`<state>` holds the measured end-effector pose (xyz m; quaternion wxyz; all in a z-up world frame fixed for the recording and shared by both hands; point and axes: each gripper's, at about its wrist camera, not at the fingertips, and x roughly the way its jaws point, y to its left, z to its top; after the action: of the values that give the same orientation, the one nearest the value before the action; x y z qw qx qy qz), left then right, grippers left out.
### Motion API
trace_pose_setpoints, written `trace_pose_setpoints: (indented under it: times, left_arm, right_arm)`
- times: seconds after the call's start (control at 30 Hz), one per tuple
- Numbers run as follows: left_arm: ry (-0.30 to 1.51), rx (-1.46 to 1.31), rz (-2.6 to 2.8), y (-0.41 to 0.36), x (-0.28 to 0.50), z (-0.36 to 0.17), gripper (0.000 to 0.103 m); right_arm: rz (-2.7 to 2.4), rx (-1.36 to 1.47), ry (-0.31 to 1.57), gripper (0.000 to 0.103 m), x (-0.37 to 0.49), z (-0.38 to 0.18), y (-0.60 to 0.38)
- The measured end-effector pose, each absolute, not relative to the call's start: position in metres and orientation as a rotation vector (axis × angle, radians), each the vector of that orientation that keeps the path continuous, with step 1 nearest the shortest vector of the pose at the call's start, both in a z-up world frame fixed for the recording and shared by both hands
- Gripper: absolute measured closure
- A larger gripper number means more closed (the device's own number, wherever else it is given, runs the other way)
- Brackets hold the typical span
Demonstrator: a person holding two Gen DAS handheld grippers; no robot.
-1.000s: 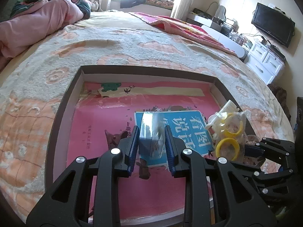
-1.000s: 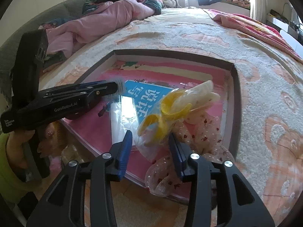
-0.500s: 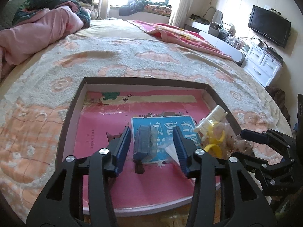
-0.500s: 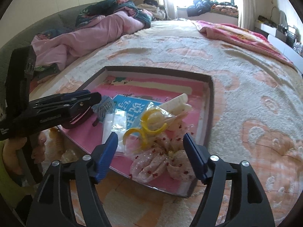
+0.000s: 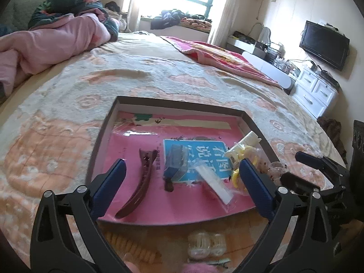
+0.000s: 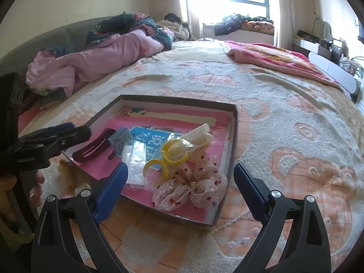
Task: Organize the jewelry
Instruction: 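Move both open tools back toward the pink pompom and earring card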
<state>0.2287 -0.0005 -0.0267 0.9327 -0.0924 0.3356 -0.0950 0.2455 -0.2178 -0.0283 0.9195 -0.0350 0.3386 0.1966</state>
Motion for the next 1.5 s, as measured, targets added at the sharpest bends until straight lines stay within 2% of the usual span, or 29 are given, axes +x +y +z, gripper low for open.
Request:
trace_pose_setpoints:
  times: [0.17, 0.93, 1.5]
  left_arm:
    - [0.673, -0.192, -0.189, 0.002, 0.21, -0.026, 0.012]
    - [0.598, -0.123, -0.194, 0.003, 0.146, -0.022, 0.012]
    - [0.61, -0.093, -0.197, 0.012, 0.117, -0.035, 0.012]
  right_arm:
    - [0.386, -0.086, 0.644, 0.009, 0.234, -0.022, -0.219]
    - [0.37, -0.098, 0.565, 0.008, 0.179, -0.021, -0.21]
    - [0.38, -0.091, 0.586, 0.008, 0.143, -0.031, -0.212]
